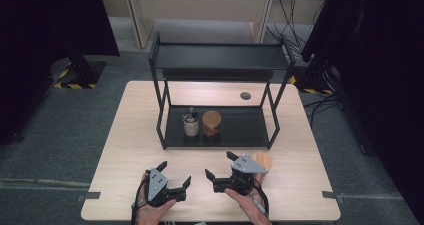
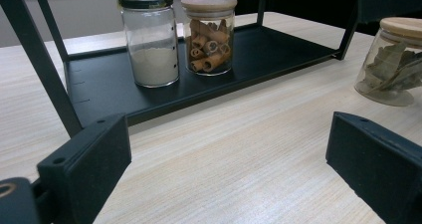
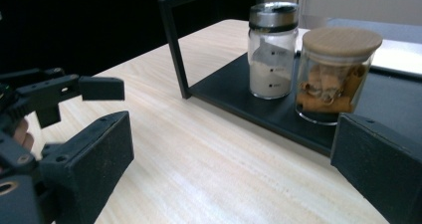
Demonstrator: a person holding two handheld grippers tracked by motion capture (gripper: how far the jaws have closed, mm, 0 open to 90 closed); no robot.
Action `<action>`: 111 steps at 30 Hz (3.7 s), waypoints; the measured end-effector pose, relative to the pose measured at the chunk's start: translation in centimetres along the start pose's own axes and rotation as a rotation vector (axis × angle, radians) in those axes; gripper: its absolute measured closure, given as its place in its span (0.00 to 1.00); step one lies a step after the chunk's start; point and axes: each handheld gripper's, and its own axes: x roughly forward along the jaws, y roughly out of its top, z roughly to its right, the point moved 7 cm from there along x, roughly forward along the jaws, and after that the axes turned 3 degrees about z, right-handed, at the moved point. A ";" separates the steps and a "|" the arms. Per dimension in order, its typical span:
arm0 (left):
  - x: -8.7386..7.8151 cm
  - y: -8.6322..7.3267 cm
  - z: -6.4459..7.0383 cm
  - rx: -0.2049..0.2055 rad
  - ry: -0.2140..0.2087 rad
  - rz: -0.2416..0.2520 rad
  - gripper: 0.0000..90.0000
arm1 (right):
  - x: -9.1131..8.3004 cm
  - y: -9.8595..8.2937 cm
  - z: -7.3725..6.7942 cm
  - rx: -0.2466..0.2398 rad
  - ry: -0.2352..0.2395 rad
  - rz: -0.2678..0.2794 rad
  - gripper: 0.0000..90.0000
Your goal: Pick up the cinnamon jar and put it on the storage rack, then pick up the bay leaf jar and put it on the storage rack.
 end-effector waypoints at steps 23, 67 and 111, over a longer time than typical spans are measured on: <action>0.0 0.0 0.0 -0.001 -0.001 0.003 0.03 | -1.6 -2.2 0.1 0.007 0.007 -0.027 0.04; 0.1 0.0 -0.1 0.000 0.004 -0.004 0.03 | -7.1 -1.8 0.7 -0.005 -0.045 0.028 0.04; 0.1 0.0 -0.1 -0.001 0.003 -0.005 0.03 | -8.0 -2.7 5.3 -0.014 -0.313 -0.047 0.04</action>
